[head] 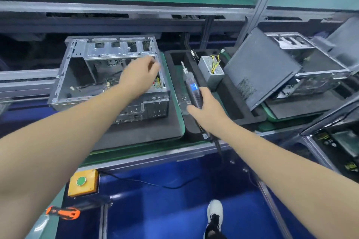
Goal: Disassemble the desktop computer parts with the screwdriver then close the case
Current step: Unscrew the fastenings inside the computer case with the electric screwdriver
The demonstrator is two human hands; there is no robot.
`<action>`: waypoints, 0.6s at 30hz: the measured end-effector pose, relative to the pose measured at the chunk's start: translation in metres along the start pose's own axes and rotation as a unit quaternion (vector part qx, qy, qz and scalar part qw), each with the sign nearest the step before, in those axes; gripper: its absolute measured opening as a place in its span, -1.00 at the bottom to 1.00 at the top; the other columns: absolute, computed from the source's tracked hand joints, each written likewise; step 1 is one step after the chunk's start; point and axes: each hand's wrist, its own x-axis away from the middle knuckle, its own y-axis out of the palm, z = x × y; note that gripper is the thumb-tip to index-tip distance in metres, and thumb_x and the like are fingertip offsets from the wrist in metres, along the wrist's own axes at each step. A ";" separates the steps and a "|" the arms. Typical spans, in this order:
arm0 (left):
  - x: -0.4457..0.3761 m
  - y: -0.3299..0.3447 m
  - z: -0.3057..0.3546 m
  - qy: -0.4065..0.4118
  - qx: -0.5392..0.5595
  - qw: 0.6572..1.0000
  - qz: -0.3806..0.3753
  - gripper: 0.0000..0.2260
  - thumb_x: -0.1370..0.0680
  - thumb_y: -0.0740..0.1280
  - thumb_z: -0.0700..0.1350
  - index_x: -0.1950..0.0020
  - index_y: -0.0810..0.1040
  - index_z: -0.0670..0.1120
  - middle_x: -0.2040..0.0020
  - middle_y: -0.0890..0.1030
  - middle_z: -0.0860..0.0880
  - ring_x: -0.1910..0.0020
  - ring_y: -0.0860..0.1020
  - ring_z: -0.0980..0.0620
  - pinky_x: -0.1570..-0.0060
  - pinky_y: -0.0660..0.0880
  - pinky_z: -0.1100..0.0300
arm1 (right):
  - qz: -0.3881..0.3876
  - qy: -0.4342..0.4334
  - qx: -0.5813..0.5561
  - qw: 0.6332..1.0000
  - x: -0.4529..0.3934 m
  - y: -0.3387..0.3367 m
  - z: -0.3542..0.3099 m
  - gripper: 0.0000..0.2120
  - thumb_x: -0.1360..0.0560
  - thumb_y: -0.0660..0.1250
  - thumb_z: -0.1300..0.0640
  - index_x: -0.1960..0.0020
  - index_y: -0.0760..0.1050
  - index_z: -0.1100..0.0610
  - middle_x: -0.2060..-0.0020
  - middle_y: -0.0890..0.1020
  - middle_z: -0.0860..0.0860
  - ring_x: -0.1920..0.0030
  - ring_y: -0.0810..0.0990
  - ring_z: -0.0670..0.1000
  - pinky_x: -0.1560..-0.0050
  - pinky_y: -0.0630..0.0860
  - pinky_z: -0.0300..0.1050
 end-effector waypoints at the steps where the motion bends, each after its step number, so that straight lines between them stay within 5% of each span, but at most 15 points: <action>1: -0.002 0.012 0.022 0.023 0.001 1.000 0.000 -0.76 -0.61 0.12 0.14 0.02 0.53 0.07 0.14 0.61 0.08 0.14 0.57 -0.02 0.17 0.51 0.03 | 0.005 0.006 -0.013 1.000 -0.014 -0.010 0.009 -0.58 -0.55 0.37 0.01 -0.34 0.28 -0.09 0.04 0.58 -0.11 0.09 0.62 0.01 0.21 0.48 -0.10; 4: -0.012 0.057 0.076 0.060 -0.020 0.997 -0.044 -0.82 -0.62 0.21 0.03 -0.02 0.58 0.02 0.05 0.63 0.06 0.07 0.57 -0.03 0.04 0.55 0.01 | -0.022 0.024 -0.015 0.999 -0.058 -0.036 0.040 -0.55 -0.55 0.37 0.07 -0.36 0.28 -0.01 -0.02 0.54 -0.08 0.02 0.56 0.07 0.12 0.44 -0.06; 8: -0.034 0.117 0.110 -0.025 -0.052 0.991 -0.119 -0.87 -0.61 0.25 -0.04 0.03 0.59 0.01 0.12 0.62 0.07 0.11 0.58 -0.04 0.19 0.52 0.09 | -0.081 0.027 -0.027 0.996 -0.118 -0.056 0.087 -0.66 -0.51 0.38 0.12 -0.20 0.31 -0.05 0.10 0.58 0.01 0.22 0.54 -0.01 0.28 0.43 -0.11; 13: -0.038 0.166 0.098 -0.189 -0.192 0.925 -0.267 -0.90 -0.58 0.33 -0.16 0.09 0.55 -0.18 0.02 0.64 -0.18 0.02 0.62 -0.22 0.06 0.56 0.01 | -0.186 0.015 -0.031 0.982 -0.162 -0.061 0.128 -0.73 -0.47 0.38 0.08 -0.02 0.30 -0.09 0.19 0.55 0.05 0.30 0.49 0.03 0.28 0.42 -0.06; 18: -0.028 0.186 0.079 -0.283 -0.235 0.875 -0.316 -0.76 -0.55 0.42 -0.14 -0.20 0.62 -0.18 -0.14 0.65 -0.19 -0.12 0.63 -0.22 -0.07 0.56 0.01 | -0.248 -0.014 -0.021 0.968 -0.187 -0.059 0.138 -0.71 -0.45 0.38 0.09 0.08 0.25 -0.06 0.27 0.48 -0.02 0.36 0.44 -0.01 0.34 0.34 -0.11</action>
